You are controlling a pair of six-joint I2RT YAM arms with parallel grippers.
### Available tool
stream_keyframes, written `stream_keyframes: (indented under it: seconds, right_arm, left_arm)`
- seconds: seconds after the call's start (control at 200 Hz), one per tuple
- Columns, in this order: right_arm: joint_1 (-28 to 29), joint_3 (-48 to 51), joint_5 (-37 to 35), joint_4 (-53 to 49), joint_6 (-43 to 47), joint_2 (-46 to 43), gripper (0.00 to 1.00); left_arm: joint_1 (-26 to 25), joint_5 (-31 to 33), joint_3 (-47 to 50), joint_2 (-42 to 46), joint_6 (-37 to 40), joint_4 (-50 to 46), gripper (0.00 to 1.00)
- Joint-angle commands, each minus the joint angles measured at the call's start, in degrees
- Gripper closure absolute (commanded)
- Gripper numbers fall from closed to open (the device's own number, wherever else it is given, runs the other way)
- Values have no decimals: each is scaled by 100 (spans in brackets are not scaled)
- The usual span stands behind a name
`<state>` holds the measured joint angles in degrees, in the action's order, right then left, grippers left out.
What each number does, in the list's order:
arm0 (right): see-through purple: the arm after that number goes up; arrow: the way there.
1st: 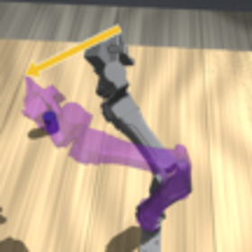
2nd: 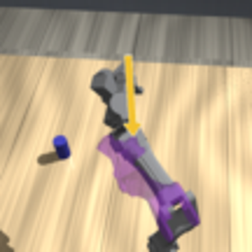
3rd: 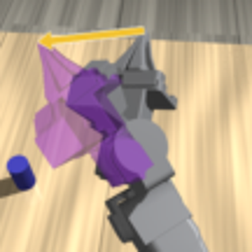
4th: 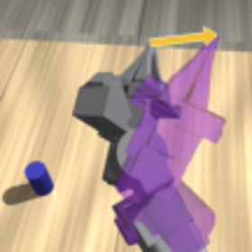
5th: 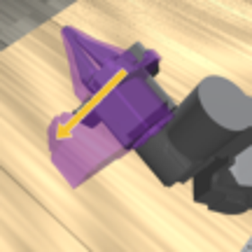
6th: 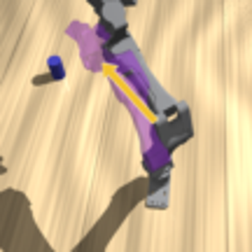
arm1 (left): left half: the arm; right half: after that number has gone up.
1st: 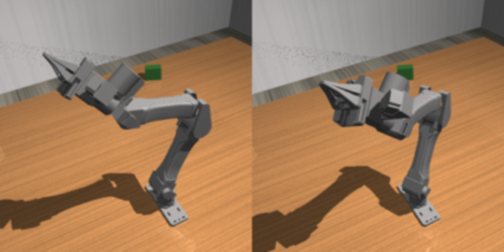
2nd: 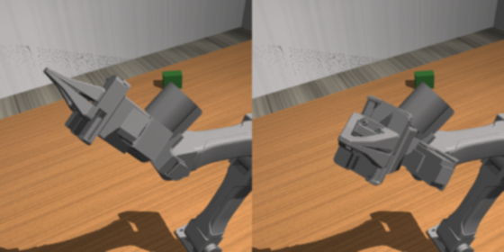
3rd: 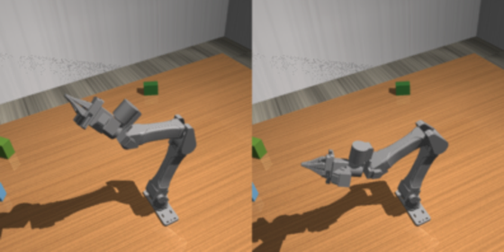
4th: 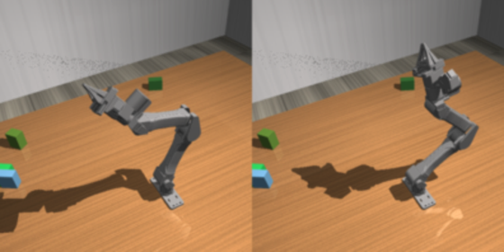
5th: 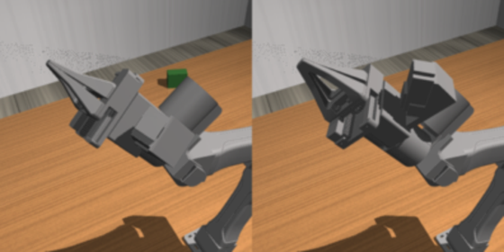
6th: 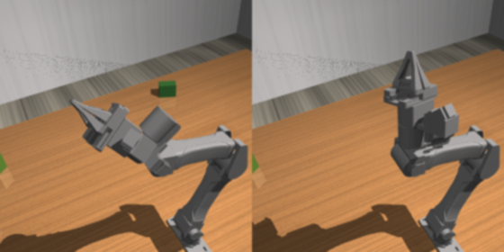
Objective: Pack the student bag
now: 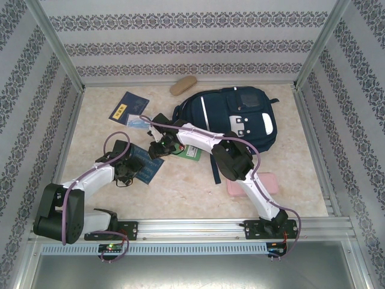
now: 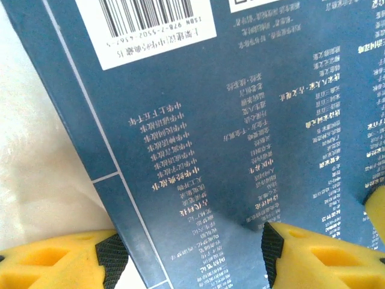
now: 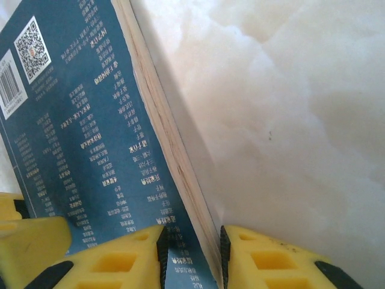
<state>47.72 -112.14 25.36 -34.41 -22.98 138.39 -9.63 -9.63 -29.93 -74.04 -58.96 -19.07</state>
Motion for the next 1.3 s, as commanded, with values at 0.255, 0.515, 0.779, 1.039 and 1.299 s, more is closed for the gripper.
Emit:
stream_keyframes:
  seconds: [0.255,0.515,0.779,1.039,1.299]
  right_arm:
    - [185,13,865,339,-452,206,68]
    - [176,-50,850,304,-454,225,68]
    - [176,3,770,269,-453,154,67]
    - [73,129,492,286,-480,-114,62]
    - [-367,244,-494,155,-390,-1156,51]
  left_arm:
    - [322,-1122,553,734,-481,2960,41]
    - [384,-1005,1000,1542,-630,3529,48]
    - [387,-1041,712,1291,-336,2963,54]
    - [383,-702,594,1290,76,1948,75]
    - [386,-406,368,1777,372,1188,100]
